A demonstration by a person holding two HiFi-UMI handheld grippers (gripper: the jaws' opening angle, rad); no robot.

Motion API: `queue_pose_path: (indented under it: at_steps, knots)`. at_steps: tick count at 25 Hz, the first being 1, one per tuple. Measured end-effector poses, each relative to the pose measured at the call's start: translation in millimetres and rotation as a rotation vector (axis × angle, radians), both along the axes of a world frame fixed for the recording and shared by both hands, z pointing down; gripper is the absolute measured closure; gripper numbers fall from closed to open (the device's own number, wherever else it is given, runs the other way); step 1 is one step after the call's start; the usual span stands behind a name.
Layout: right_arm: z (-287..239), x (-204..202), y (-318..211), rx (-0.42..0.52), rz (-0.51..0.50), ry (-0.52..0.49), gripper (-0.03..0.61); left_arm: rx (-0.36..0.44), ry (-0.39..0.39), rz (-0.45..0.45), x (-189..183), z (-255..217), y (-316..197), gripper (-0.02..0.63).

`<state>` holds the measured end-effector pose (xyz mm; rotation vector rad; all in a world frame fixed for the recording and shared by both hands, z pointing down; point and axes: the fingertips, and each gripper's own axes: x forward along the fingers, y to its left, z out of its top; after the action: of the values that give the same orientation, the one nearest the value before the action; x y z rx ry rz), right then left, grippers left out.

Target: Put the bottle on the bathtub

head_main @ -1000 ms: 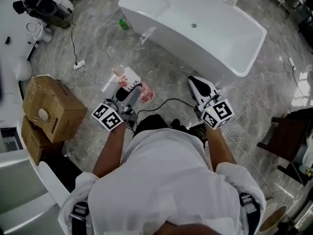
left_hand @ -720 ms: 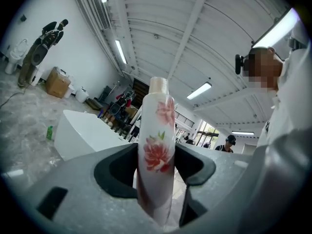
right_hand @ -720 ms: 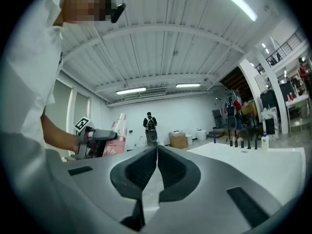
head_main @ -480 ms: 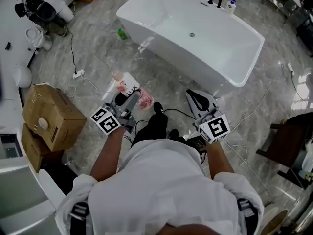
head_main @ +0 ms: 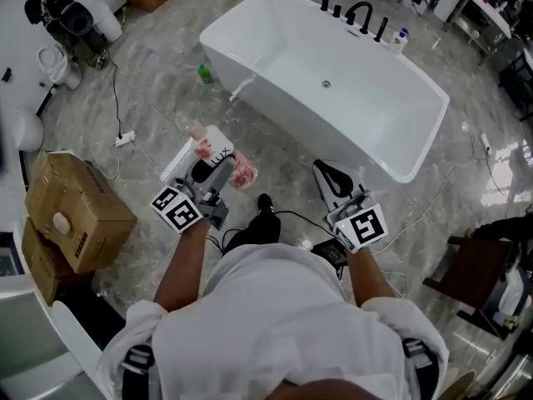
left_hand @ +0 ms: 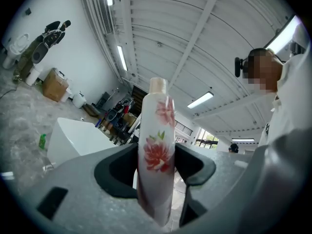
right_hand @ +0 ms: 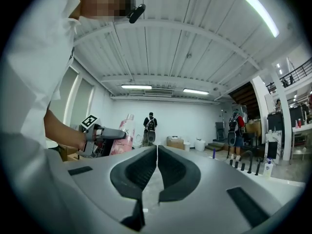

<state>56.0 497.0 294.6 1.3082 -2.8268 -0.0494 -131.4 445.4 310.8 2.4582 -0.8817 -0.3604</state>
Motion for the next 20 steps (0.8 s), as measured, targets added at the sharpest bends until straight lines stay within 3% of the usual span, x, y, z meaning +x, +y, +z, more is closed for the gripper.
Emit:
queue_pose_path:
  at_steps: [6, 9, 12, 20]
  knots:
    - [-11, -44, -91, 0.000, -0.043, 0.018, 0.561, -0.011, 0.040, -0.061, -49, 1, -79, 0.383]
    - [-24, -74, -139, 0.014, -0.062, 0.041, 0.561, 0.005, 0.021, -0.061, -76, -2, -117, 0.383]
    - [-36, -91, -168, 0.027, -0.068, 0.059, 0.561, 0.021, -0.008, -0.061, -96, 4, -138, 0.383]
    - [-33, -118, -226, 0.005, -0.082, 0.061, 0.561, 0.004, 0.041, -0.079, -126, 20, -191, 0.383]
